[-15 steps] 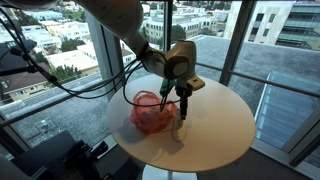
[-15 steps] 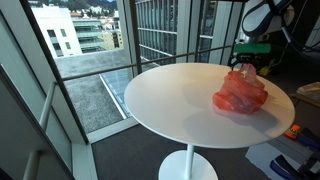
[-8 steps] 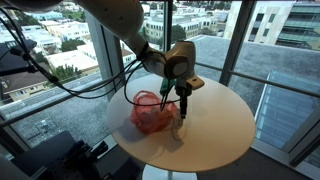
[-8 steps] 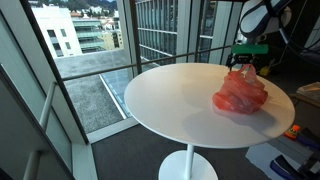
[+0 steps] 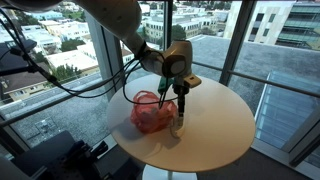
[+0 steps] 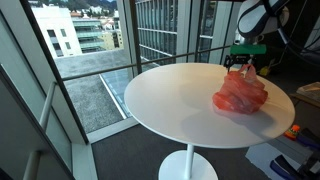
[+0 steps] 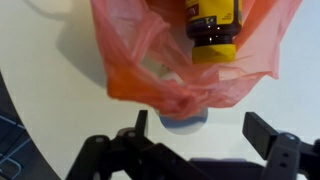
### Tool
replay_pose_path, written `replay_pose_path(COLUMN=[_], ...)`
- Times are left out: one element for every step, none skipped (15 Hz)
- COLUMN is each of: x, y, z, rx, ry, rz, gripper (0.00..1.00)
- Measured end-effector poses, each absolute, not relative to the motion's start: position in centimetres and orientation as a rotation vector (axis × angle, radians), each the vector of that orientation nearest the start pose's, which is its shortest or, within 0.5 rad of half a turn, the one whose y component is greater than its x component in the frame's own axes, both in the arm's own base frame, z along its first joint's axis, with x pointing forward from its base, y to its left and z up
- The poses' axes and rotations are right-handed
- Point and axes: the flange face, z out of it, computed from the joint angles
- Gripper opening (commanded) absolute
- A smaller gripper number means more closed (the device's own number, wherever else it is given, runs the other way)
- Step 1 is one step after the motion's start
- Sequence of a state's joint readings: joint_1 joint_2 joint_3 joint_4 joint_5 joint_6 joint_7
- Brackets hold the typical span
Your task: Pick up the bottle on the table and put it in the plastic bag
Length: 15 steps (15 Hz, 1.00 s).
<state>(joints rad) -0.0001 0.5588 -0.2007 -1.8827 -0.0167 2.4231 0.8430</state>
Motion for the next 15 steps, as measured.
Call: replay_pose_path(x=[62.4, 62.4, 62.4, 62.3, 62.3, 62.3, 62.4, 62.5, 62.5, 62.5, 62.5, 62.6, 62.7, 62.8, 62.9], y=[-12.0, -12.0, -12.0, -12.0, -12.0, -12.0, -12.0, -12.0, -12.0, -12.1, -12.2, -12.3, -12.4, -12.4, -12.3], z=[21.4, 21.4, 21.4, 21.4, 21.4, 21.4, 21.4, 21.7, 21.8, 22.0, 22.3, 22.7, 23.4, 24.2, 25.1], rx=[-2.856, -2.856, -2.856, -2.857, -2.857, -2.857, -2.856, -2.854, -2.853, -2.851, -2.849, -2.845, -2.84, -2.834, -2.828], ry=[1.562, 1.561, 1.561, 1.561, 1.561, 1.561, 1.561, 1.561, 1.562, 1.564, 1.565, 1.566, 1.566, 1.563, 1.558], rz=[-0.047, -0.047, -0.046, -0.045, -0.045, -0.045, -0.047, -0.055, -0.057, -0.061, -0.067, -0.078, -0.093, -0.111, -0.132], gripper=[0.68, 0.58, 0.51, 0.42, 0.33, 0.26, 0.19, 0.19, 0.19, 0.19, 0.19, 0.19, 0.19, 0.19, 0.19])
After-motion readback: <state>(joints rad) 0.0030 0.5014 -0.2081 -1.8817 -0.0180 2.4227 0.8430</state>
